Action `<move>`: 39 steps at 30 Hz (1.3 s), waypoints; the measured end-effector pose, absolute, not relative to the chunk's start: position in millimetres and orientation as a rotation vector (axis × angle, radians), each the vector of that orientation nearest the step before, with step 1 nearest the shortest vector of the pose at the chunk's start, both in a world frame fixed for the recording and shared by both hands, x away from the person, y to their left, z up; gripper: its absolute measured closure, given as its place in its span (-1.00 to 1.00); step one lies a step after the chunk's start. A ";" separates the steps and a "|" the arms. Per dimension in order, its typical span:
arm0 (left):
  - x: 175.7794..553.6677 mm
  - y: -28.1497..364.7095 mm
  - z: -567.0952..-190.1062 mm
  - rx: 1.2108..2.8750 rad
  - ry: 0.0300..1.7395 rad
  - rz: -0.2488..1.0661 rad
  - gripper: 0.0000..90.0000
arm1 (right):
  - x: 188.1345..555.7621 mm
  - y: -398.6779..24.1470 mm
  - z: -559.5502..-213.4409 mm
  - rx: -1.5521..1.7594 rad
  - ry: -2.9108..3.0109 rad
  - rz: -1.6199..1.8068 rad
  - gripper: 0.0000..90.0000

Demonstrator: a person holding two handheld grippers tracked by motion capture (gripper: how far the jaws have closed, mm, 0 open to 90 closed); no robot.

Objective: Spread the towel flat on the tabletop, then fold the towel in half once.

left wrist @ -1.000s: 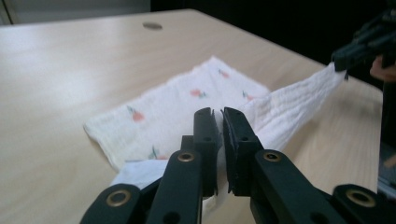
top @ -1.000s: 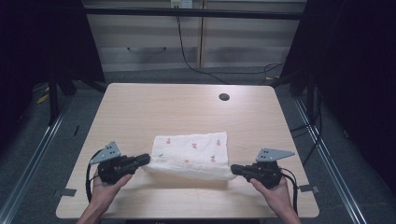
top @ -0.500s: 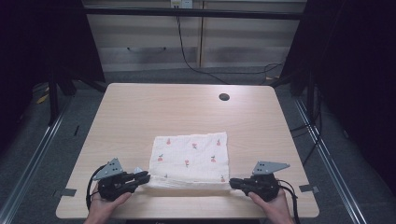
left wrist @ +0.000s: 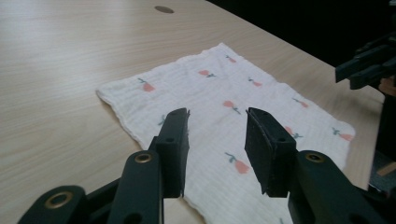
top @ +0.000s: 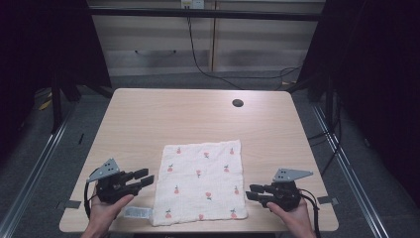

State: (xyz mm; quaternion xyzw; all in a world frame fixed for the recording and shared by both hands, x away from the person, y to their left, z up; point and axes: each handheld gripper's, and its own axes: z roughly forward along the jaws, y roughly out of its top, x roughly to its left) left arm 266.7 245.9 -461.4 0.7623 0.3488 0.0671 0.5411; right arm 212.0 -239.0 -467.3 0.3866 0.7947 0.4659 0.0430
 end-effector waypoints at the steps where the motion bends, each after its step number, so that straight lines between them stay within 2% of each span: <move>1: 270.8 246.1 -461.4 1.811 0.839 0.165 0.29 | 214.1 -238.8 -466.5 1.176 2.429 1.423 0.41; 3: 280.0 247.7 -458.9 1.806 0.857 0.162 0.22 | 218.4 -238.0 -464.4 1.174 2.423 1.425 0.39; 9: 302.8 244.1 -456.9 1.790 0.884 0.176 0.23 | 238.2 -235.4 -461.5 1.160 2.403 1.437 0.38; 16: 314.2 234.6 -469.4 1.850 0.912 0.176 0.17 | 261.5 -231.4 -459.1 1.138 2.385 1.435 0.42; 24: 324.8 226.4 -466.8 1.905 0.901 0.176 0.17 | 283.7 -231.0 -463.7 1.167 2.380 1.397 0.42; 30: 339.7 211.7 -475.9 1.962 0.883 0.149 0.31 | 305.4 -226.7 -469.9 1.174 2.410 1.349 0.48; 32: 340.9 205.2 -482.0 1.997 0.864 0.141 0.50 | 311.4 -222.5 -474.6 1.164 2.430 1.321 0.67; 34: 341.3 199.4 -486.6 2.034 0.860 0.136 0.61 | 317.0 -218.1 -480.0 1.163 2.447 1.296 0.70; 36: 342.0 197.0 -489.0 2.043 0.866 0.134 0.57 | 321.5 -213.6 -485.1 1.164 2.471 1.256 0.66; 39: 344.1 195.0 -490.9 2.064 0.873 0.141 0.43 | 325.5 -210.3 -491.0 1.188 2.475 1.233 0.44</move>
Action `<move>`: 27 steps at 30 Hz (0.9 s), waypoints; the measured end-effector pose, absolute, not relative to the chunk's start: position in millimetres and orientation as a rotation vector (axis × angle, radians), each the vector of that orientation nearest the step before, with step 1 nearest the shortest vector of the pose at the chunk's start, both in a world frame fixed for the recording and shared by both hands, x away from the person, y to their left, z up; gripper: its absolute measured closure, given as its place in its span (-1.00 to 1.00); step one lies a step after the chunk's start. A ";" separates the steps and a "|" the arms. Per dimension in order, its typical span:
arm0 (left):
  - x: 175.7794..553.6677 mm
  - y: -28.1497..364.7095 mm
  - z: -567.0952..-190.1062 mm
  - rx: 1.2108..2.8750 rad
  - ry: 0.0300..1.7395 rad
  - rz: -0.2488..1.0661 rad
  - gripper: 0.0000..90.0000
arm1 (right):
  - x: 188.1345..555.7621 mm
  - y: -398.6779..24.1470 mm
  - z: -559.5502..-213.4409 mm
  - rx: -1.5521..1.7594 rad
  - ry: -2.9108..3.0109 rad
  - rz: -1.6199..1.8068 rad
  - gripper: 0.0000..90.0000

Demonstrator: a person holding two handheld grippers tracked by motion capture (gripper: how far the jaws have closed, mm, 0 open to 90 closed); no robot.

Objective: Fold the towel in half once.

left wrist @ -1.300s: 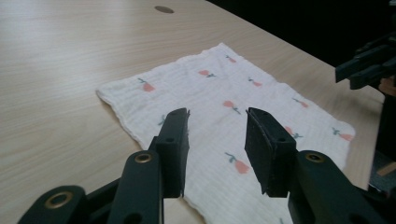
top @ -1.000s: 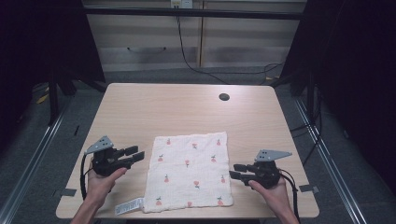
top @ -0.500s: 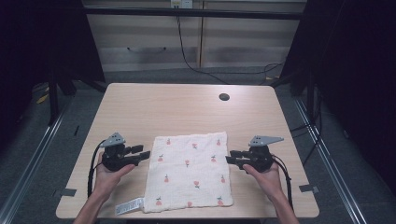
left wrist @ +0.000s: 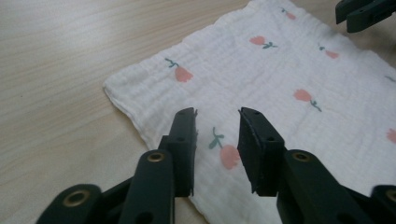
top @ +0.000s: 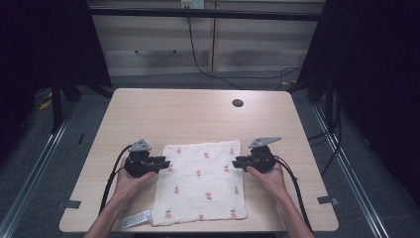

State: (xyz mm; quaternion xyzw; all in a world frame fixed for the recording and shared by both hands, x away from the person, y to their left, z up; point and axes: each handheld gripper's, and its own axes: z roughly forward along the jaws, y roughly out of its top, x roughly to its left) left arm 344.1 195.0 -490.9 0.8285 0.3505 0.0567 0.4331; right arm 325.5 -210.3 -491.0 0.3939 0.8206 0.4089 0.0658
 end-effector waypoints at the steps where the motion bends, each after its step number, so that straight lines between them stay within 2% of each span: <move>1: 345.1 193.5 -491.6 2.066 0.879 0.145 0.40 | 326.3 -209.7 -492.6 1.195 2.476 1.209 0.31; 5: 346.3 183.7 -499.6 2.134 0.868 0.171 0.36 | 326.8 -208.3 -498.6 1.177 2.487 1.127 0.30; 7: 345.2 181.0 -502.3 2.173 0.847 0.184 0.45 | 324.0 -206.3 -498.9 1.141 2.497 1.075 0.43; 8: 344.6 179.9 -502.6 2.170 0.842 0.188 0.46 | 323.0 -205.1 -499.3 1.101 2.507 1.067 0.57; 11: 343.2 177.7 -502.4 2.187 0.833 0.226 0.70 | 320.4 -202.7 -499.2 1.052 2.508 1.026 0.80; 15: 341.0 178.6 -503.7 2.175 0.832 0.208 0.88 | 316.1 -205.7 -500.9 1.061 2.494 1.045 0.97; 27: 327.9 168.4 -505.4 2.152 0.818 0.153 0.92 | 289.8 -234.8 -499.9 1.103 2.497 1.054 1.00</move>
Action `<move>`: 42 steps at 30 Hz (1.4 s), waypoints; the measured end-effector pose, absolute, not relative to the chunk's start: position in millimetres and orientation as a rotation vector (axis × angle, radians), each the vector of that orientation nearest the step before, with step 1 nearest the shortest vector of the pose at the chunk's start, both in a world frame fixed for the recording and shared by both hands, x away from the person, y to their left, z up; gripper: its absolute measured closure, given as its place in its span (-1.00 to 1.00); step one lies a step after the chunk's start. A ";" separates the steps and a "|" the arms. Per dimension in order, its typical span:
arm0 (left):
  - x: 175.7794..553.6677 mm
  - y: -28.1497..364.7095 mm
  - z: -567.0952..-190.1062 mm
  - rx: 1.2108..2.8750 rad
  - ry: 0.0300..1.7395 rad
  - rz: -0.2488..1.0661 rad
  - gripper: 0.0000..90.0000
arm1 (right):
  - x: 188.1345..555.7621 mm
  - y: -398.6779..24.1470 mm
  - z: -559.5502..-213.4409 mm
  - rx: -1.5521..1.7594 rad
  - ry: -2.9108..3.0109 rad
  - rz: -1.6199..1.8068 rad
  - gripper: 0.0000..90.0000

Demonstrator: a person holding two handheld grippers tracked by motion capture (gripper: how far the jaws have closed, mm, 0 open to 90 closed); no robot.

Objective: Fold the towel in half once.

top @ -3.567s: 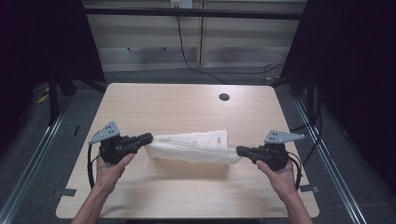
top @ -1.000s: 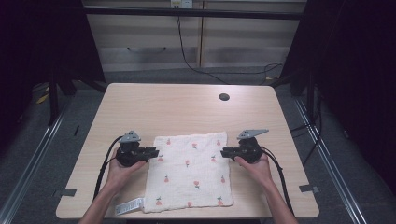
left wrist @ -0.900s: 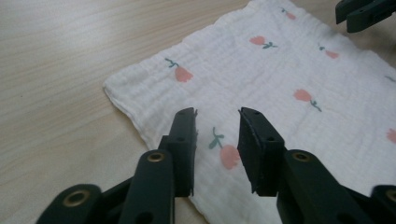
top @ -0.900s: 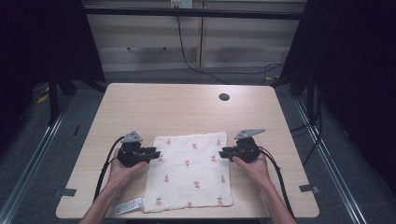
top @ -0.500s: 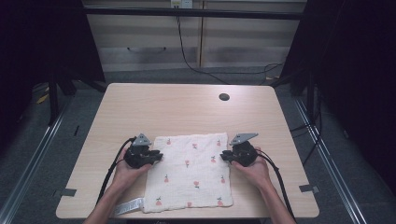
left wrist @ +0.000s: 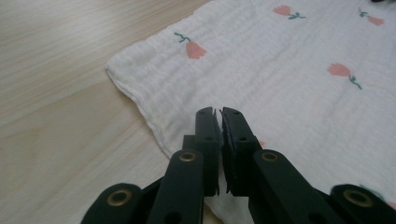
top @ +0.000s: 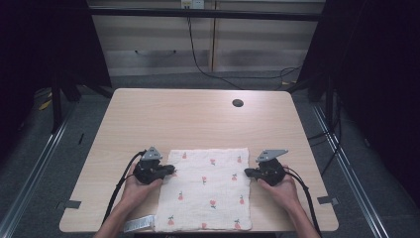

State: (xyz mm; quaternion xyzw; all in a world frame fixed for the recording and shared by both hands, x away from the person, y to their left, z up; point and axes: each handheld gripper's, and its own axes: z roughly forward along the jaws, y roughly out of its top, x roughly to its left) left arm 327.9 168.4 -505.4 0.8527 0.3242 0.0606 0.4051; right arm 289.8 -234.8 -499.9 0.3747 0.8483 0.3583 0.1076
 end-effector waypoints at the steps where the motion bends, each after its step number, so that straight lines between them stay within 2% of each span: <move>1: 327.2 166.5 -505.1 2.157 0.815 0.156 0.92 | 288.6 -236.8 -500.3 1.119 2.488 1.061 1.00; 3: 325.0 163.7 -504.4 2.167 0.807 0.167 0.92 | 287.4 -238.0 -499.6 1.107 2.503 1.058 0.97; 5: 324.5 163.1 -504.2 2.175 0.795 0.175 0.92 | 288.2 -238.0 -498.4 1.125 2.523 1.082 0.80; 7: 325.7 164.0 -504.9 2.164 0.801 0.160 0.93 | 292.9 -240.7 -496.3 1.136 2.498 1.124 0.77; 14: 328.1 165.4 -506.2 2.151 0.800 0.147 0.93 | 339.0 -248.6 -487.2 1.247 2.362 1.148 0.54; 20: 329.8 167.1 -507.5 2.136 0.805 0.147 0.92 | 365.4 -249.1 -496.1 1.313 2.310 1.103 0.44; 27: 331.3 167.8 -507.6 2.123 0.820 0.129 0.86 | 368.2 -247.0 -503.5 1.318 2.339 1.031 0.48; 31: 332.7 168.0 -501.8 2.138 0.840 0.161 0.56 | 367.2 -246.5 -503.3 1.289 2.349 1.015 0.73; 34: 339.0 179.8 -496.0 2.040 0.872 0.102 0.47 | 365.3 -244.6 -503.8 1.266 2.365 1.026 0.93; 36: 347.3 192.0 -492.4 1.971 0.894 0.053 0.40 | 365.0 -244.4 -504.3 1.265 2.364 1.035 0.96; 39: 360.0 200.4 -487.3 1.953 0.923 0.086 0.36 | 363.6 -243.9 -504.6 1.266 2.360 1.036 0.97; 42: 376.5 197.4 -487.0 2.010 0.941 0.113 0.36 | 363.8 -244.2 -505.5 1.266 2.354 1.052 0.97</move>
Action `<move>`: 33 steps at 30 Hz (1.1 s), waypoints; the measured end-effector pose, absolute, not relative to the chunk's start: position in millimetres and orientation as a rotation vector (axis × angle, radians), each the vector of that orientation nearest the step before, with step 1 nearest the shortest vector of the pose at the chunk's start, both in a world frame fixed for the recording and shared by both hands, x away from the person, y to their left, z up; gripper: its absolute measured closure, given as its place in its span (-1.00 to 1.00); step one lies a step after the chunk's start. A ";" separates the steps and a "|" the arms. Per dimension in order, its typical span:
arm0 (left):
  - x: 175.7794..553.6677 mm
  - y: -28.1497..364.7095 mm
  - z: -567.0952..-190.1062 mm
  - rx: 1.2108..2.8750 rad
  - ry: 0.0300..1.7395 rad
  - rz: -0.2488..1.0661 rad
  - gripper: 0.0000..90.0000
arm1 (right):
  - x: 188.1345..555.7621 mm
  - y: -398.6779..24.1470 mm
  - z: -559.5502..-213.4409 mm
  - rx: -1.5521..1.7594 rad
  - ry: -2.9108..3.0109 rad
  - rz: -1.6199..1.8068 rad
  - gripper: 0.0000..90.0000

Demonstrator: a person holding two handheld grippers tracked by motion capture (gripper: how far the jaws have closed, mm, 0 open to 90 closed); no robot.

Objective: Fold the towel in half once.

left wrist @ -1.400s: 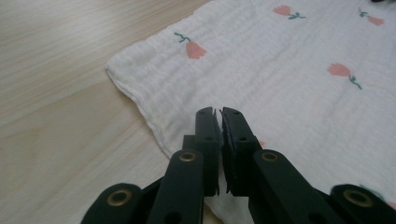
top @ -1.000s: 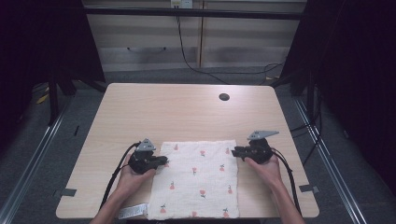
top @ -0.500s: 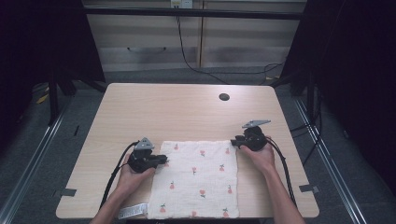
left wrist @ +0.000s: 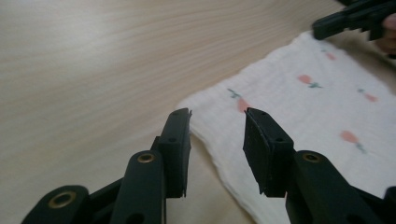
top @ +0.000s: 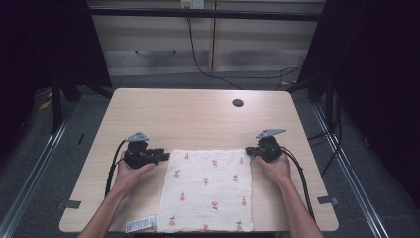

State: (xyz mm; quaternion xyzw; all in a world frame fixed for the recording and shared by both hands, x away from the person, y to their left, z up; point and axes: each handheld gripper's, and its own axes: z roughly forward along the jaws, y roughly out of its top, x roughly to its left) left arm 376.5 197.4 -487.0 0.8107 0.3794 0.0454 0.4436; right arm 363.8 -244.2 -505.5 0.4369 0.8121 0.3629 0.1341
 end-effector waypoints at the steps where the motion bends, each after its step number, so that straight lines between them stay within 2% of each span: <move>1: 381.2 194.9 -489.0 2.005 0.946 0.099 0.36 | 364.1 -244.7 -506.0 1.267 2.354 1.065 0.97; 4: 390.9 181.6 -495.5 2.065 0.912 0.078 0.43 | 364.0 -245.4 -506.8 1.278 2.344 1.076 0.97; 6: 394.4 172.5 -497.7 2.110 0.918 0.122 0.46 | 363.8 -245.8 -507.4 1.290 2.333 1.084 0.97; 12: 404.3 162.2 -499.3 2.125 0.929 0.148 0.44 | 364.2 -246.9 -507.9 1.296 2.330 1.094 0.97; 17: 403.0 160.9 -504.9 2.137 0.911 0.160 0.53 | 364.7 -247.9 -508.4 1.297 2.329 1.104 0.97; 22: 398.4 154.7 -505.7 2.146 0.892 0.223 0.50 | 364.8 -246.5 -507.7 1.314 2.329 1.095 0.97; 25: 394.7 153.8 -505.0 2.180 0.859 0.273 0.69 | 365.4 -246.4 -509.0 1.329 2.315 1.127 0.97; 27: 394.2 154.5 -505.1 2.175 0.862 0.257 0.82 | 366.1 -245.5 -508.8 1.332 2.317 1.127 0.97; 33: 394.8 155.6 -506.5 2.126 0.915 0.198 0.91 | 366.9 -245.9 -507.6 1.345 2.307 1.140 0.97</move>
